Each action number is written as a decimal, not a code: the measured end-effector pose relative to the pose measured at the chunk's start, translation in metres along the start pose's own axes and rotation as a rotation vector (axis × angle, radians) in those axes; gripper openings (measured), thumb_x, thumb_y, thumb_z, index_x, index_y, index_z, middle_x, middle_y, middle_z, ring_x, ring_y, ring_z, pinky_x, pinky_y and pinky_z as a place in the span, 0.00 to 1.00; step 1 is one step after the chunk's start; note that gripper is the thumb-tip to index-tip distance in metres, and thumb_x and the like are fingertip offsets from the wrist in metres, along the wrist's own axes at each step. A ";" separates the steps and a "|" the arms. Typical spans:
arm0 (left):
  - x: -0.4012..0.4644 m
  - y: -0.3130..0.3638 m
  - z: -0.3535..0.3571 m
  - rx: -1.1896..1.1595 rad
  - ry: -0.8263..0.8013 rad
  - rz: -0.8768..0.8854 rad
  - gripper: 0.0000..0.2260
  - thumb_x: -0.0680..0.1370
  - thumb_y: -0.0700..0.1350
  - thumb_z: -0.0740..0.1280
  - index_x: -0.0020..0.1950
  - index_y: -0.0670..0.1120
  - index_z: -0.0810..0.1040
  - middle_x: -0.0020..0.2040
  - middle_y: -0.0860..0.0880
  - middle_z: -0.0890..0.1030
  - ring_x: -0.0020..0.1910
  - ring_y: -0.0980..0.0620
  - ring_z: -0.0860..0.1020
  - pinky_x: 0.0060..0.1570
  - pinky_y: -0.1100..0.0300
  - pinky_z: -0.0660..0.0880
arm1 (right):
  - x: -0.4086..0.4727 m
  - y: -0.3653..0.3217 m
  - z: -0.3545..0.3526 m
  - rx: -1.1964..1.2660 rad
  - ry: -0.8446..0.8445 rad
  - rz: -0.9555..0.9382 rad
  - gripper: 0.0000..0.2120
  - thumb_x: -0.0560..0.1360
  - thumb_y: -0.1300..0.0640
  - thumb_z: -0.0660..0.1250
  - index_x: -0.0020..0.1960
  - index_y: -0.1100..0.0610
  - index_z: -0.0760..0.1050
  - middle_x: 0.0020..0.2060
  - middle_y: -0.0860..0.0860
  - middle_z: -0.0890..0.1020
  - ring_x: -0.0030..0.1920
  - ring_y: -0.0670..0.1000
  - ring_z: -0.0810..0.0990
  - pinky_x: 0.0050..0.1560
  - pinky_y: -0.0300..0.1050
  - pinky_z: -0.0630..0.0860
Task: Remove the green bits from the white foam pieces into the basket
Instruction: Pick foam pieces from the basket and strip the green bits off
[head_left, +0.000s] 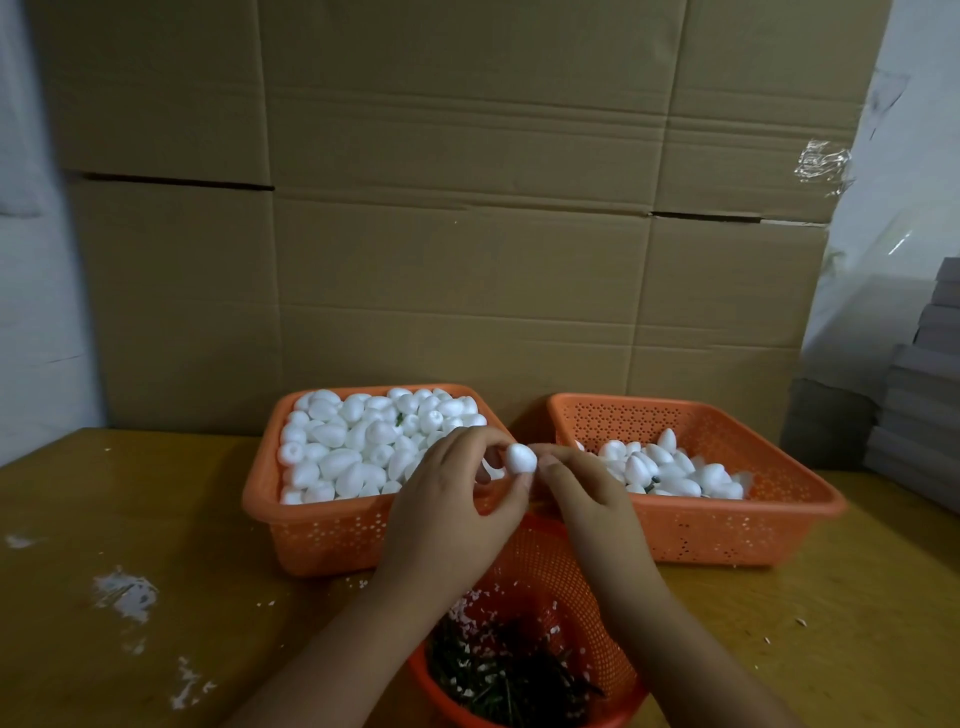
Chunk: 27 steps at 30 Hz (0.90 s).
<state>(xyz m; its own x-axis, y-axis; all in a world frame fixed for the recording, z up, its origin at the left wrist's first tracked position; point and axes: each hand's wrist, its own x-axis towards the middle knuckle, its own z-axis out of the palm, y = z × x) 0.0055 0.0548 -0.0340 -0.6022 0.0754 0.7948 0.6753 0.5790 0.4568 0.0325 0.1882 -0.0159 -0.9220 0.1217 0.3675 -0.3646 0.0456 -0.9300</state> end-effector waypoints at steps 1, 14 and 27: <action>0.000 0.000 0.000 0.003 -0.001 -0.002 0.07 0.75 0.59 0.63 0.51 0.61 0.72 0.46 0.62 0.76 0.46 0.61 0.76 0.37 0.67 0.74 | 0.000 0.000 0.001 -0.009 -0.029 0.017 0.10 0.80 0.60 0.62 0.51 0.55 0.82 0.44 0.46 0.85 0.42 0.40 0.83 0.40 0.28 0.75; -0.001 -0.002 0.002 0.118 -0.032 0.006 0.06 0.77 0.62 0.62 0.50 0.61 0.70 0.45 0.64 0.74 0.47 0.65 0.73 0.37 0.71 0.70 | -0.004 0.000 0.001 -0.088 0.089 -0.163 0.10 0.74 0.60 0.70 0.53 0.49 0.79 0.42 0.44 0.81 0.44 0.46 0.81 0.45 0.35 0.77; -0.001 0.001 -0.001 0.141 -0.060 0.015 0.10 0.77 0.60 0.60 0.53 0.58 0.73 0.48 0.63 0.74 0.47 0.65 0.72 0.40 0.72 0.67 | 0.002 -0.002 -0.004 0.011 0.068 0.122 0.11 0.80 0.60 0.61 0.48 0.59 0.82 0.38 0.51 0.84 0.41 0.47 0.81 0.42 0.34 0.77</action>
<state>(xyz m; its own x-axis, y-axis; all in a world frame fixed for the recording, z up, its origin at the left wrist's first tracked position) 0.0073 0.0544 -0.0340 -0.6198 0.1302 0.7739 0.6204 0.6852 0.3816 0.0322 0.1919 -0.0137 -0.9488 0.1929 0.2503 -0.2521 0.0151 -0.9676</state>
